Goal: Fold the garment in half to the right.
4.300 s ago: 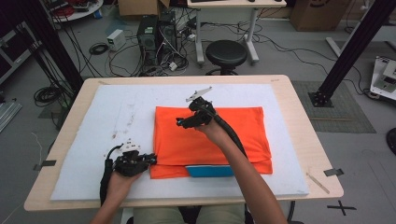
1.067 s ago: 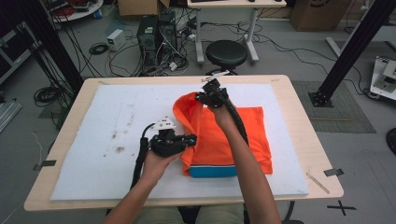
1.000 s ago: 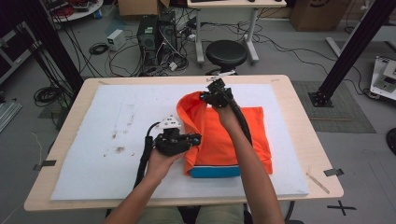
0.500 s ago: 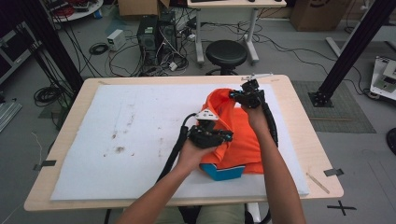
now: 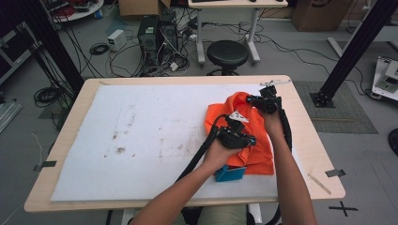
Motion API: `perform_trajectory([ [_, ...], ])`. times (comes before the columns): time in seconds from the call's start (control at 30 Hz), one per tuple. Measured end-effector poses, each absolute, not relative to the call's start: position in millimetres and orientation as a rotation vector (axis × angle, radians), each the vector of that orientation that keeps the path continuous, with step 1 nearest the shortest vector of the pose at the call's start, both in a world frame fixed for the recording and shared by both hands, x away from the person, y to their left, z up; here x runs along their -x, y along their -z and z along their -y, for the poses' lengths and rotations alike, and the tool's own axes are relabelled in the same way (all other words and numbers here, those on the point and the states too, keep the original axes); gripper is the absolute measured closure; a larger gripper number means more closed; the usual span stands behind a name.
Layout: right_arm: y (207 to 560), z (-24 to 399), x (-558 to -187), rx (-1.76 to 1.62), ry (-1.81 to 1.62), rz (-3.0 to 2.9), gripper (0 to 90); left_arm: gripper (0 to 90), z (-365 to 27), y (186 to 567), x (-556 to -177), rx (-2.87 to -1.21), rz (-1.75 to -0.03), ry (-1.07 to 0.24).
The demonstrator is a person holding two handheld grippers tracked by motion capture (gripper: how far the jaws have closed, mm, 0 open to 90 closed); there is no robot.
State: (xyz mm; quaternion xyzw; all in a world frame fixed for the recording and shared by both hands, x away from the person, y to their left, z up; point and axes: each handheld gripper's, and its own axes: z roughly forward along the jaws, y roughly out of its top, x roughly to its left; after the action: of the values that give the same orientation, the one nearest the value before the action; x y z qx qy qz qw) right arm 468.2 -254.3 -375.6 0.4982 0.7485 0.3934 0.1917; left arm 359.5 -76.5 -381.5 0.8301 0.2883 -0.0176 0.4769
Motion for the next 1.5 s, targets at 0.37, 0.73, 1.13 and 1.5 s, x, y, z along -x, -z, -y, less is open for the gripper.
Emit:
perform_trajectory([
  [0.37,405,278,-468,-1.499,-1.042,-2.088,83.8,77.3,105,407,-359,-2.112,-0.708,0.041],
  [0.73,395,295,-458,-1.517,-1.032,-2.007,65.6,37.0,52,410,-357,-2.009,-0.701,-0.116],
  [1.13,388,278,-458,-1.449,-1.064,-2.032,57.3,23.7,-49,420,-365,-1.875,-0.772,-0.287],
  [1.5,398,254,-468,-1.434,-0.862,-2.136,88.8,23.7,-120,425,-366,-1.845,-0.874,-0.356],
])
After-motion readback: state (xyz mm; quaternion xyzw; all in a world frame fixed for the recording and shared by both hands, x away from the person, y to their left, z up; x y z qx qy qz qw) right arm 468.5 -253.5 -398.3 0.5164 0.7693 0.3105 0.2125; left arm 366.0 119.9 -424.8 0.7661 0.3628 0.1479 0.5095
